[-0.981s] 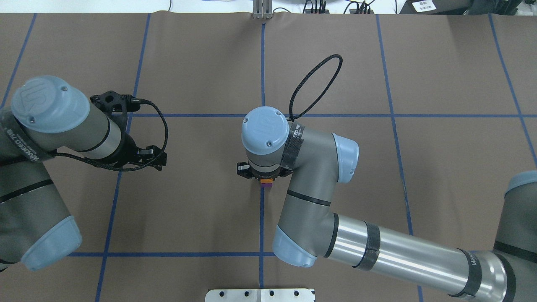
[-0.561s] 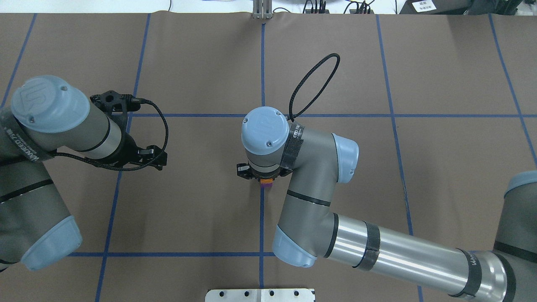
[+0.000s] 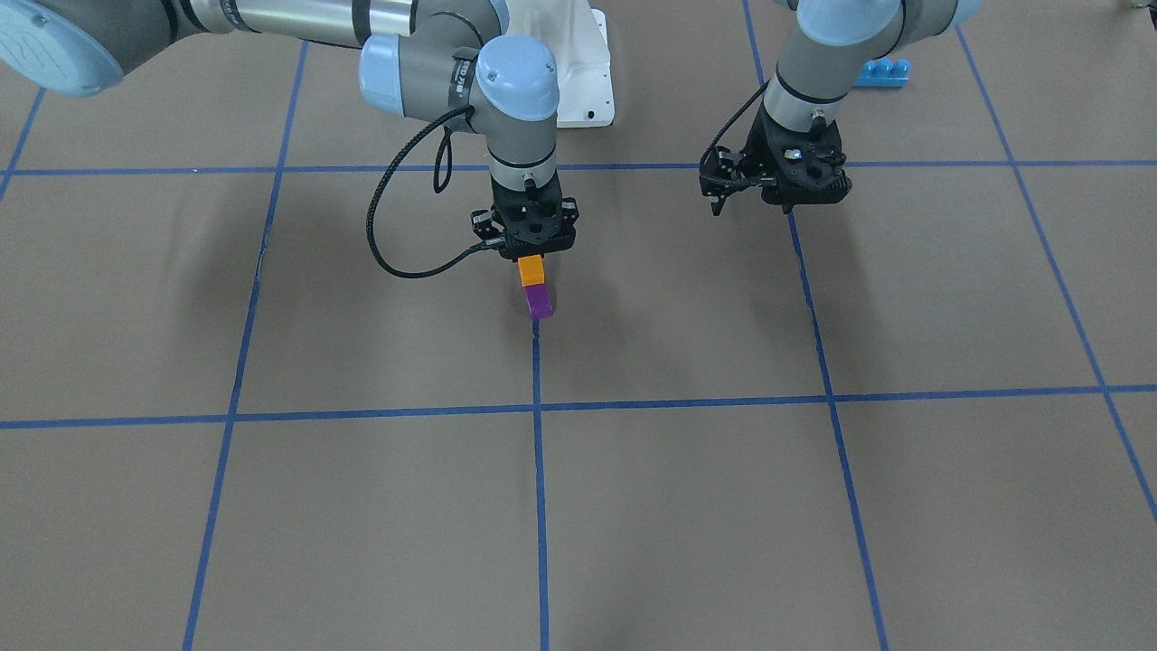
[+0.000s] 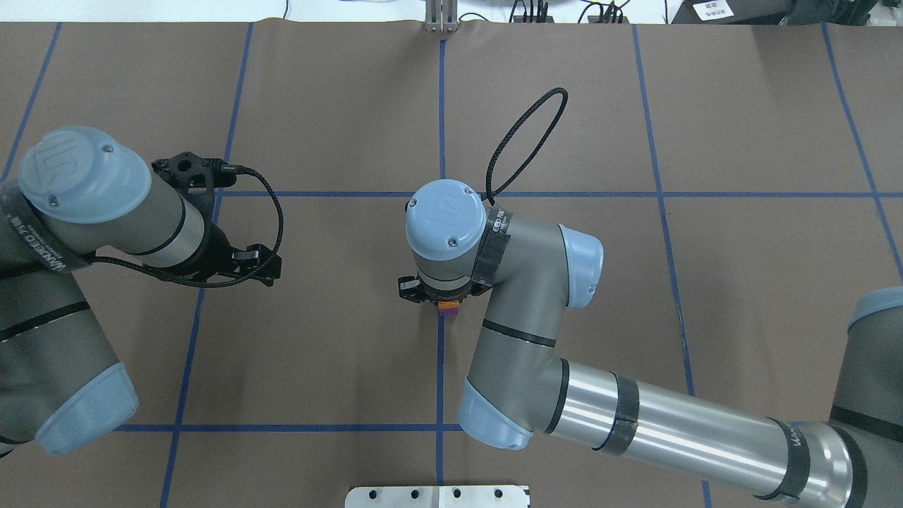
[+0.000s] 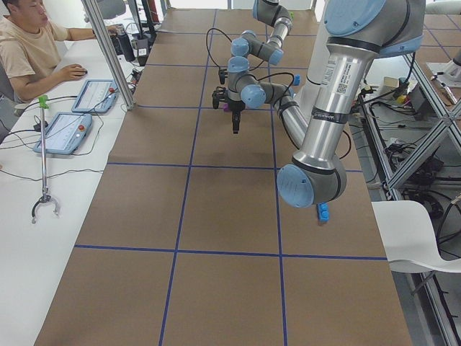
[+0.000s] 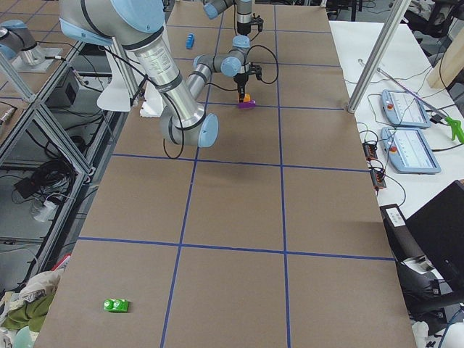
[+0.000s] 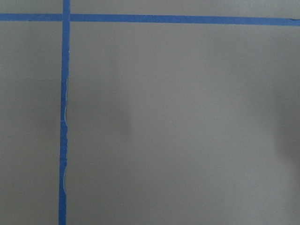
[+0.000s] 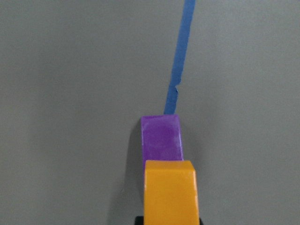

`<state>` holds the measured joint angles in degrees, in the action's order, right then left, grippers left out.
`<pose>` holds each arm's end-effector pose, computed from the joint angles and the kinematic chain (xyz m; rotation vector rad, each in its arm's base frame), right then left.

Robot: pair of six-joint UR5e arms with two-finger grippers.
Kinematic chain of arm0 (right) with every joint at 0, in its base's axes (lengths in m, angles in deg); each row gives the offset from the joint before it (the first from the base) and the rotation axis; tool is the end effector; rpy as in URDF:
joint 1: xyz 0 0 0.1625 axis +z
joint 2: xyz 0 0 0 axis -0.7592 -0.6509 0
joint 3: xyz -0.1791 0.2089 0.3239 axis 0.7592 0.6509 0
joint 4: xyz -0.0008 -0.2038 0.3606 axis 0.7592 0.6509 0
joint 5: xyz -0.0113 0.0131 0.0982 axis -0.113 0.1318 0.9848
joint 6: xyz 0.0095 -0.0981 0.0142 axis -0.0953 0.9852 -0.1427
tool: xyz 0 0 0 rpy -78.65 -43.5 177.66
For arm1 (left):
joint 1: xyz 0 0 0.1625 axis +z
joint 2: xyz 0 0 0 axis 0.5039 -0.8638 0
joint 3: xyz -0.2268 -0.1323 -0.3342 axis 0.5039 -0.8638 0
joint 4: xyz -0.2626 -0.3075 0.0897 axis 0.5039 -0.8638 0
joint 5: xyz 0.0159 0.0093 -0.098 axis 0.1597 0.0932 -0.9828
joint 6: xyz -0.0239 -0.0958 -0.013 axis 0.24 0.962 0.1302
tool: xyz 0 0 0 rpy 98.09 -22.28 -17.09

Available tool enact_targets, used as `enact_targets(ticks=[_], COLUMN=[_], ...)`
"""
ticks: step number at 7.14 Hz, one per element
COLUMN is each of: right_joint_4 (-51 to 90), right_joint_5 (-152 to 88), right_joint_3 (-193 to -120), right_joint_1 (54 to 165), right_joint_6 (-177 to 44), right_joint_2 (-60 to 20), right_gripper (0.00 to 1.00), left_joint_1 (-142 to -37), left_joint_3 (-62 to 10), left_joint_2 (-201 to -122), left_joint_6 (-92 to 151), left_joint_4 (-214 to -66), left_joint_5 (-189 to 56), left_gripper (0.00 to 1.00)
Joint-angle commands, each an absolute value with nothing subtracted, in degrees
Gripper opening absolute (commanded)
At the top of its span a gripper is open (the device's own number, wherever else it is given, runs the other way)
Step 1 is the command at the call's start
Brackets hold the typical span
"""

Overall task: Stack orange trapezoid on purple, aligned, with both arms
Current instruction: 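Align and lower the orange block onto the purple block with the right gripper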

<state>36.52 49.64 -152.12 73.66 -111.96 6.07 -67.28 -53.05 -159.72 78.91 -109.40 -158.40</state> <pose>-0.6153 -0.3954 0.1836 0.0934 -0.7596 -0.1541 0.3734 -0.3985 0.2871 0.0369 0.8141 -0.0328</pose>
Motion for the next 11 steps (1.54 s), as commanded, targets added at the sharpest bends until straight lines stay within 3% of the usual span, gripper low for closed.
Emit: enact_targets(ticks=[1,7,8,9,11], right_joint_4=[36.49,35.08,34.91,34.91,35.25], right_joint_5=[49.7,50.05,49.97,50.14,50.67], right_joint_3=[-152.19,-151.05,-151.05,-151.57,-152.71], right_joint_1=[73.65,73.21,73.21,73.3,74.0], right_joint_6=[-109.83,-109.39,-109.47,-109.82,-109.65], right_joint_2=[6.05,5.88,5.96,6.14,6.23], right_gripper=[0.0,0.0,0.2,0.99,1.0], left_joint_1=[-67.34,-67.35,-67.35,-67.35,-67.35], left_joint_3=[-53.14,-53.32,-53.32,-53.32,-53.23], left_joint_2=[-160.3,-160.39,-160.39,-160.48,-160.48], left_joint_6=[79.65,80.09,80.09,80.09,80.09], left_joint_4=[-109.31,-109.31,-109.31,-109.31,-109.31], left_joint_5=[-158.32,-158.31,-158.31,-158.31,-158.31], left_gripper=[1.0,1.0,1.0,1.0,1.0])
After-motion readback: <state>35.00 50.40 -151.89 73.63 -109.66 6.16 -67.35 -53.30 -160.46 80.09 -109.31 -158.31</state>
